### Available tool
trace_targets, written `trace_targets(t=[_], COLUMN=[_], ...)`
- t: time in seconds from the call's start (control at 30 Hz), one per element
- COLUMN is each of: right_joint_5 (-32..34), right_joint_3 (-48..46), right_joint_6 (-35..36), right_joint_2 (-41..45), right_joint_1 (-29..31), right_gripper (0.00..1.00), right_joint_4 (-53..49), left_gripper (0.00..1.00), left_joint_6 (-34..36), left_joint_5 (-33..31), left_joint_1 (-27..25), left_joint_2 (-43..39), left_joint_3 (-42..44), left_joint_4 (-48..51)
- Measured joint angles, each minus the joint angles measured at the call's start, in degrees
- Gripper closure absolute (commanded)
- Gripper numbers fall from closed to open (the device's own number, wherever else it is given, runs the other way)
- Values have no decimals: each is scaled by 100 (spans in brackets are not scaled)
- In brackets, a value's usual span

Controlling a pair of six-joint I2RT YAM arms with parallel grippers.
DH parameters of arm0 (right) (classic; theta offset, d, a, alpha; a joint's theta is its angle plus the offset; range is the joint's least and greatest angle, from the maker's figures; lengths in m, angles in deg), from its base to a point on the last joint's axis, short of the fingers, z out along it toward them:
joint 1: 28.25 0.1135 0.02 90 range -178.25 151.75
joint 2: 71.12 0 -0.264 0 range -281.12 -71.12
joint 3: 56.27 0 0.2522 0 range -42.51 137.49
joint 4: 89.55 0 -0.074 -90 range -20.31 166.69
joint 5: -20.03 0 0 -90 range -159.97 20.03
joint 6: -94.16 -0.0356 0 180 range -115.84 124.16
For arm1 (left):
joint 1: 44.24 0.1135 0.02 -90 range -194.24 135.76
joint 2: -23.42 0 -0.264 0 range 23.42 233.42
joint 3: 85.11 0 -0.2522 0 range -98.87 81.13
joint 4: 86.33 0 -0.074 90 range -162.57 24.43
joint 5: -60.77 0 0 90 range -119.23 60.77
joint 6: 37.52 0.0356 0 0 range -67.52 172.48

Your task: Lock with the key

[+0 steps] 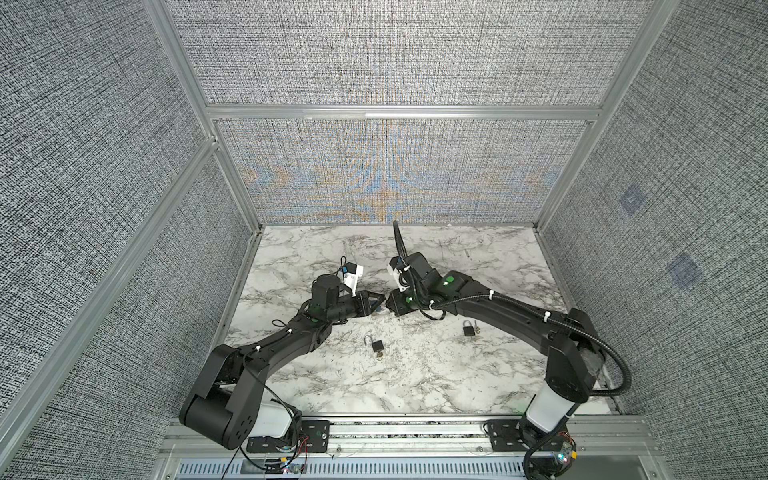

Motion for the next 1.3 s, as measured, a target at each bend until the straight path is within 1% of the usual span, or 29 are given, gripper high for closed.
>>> trace_targets(t=[0.03, 0.1, 0.13, 0.23, 0.3, 0.4, 0.47, 0.5, 0.7, 0.9, 1.0, 1.1, 1.3], right_joint_5=[9, 24, 28, 39, 37, -44, -177, -223, -337, -275, -116, 57, 343], right_joint_3=[0, 0, 0, 0, 0, -4, -98, -195, -916, -1838, -2157, -2258, -2107], right_joint_6=[0, 0, 0, 2, 2, 26, 24, 22, -2, -24, -28, -24, 66], right_joint_2=[0, -2, -2, 2, 2, 22, 127, 210, 798, 1510, 1738, 1766, 1464], right_joint_1=[2, 4, 4, 4, 4, 2, -2, -11, -66, -37, 17, 138, 345], right_gripper=[76, 76, 76, 75, 65, 58, 52, 51, 52, 52, 52, 52, 53], right_joint_4=[-20, -63, -70, -68, -70, -48, 144, 254, 741, 1451, 1829, 2124, 2463], left_gripper=[91, 98, 100, 100, 100, 100, 100, 100, 100, 100, 100, 100, 100], left_joint_6=[-15, -59, -66, -90, -109, -118, -181, -251, -605, -901, -1032, -1106, -1196], left_joint_5=[9, 94, 103, 142, 146, 103, 4, -22, -116, -319, -452, -603, -772], left_joint_1=[0, -4, -15, -9, -9, -9, 9, 11, 0, -2, -15, -33, -87], left_joint_2=[0, 0, 0, 26, 37, 33, 11, -24, -291, -614, -772, -916, -1082], left_joint_3=[0, 0, 0, 2, 13, 35, 76, 103, 122, 122, 129, 153, 151], left_joint_4=[-22, -138, -168, -214, -243, -251, -146, -140, -238, -238, -236, -221, -129])
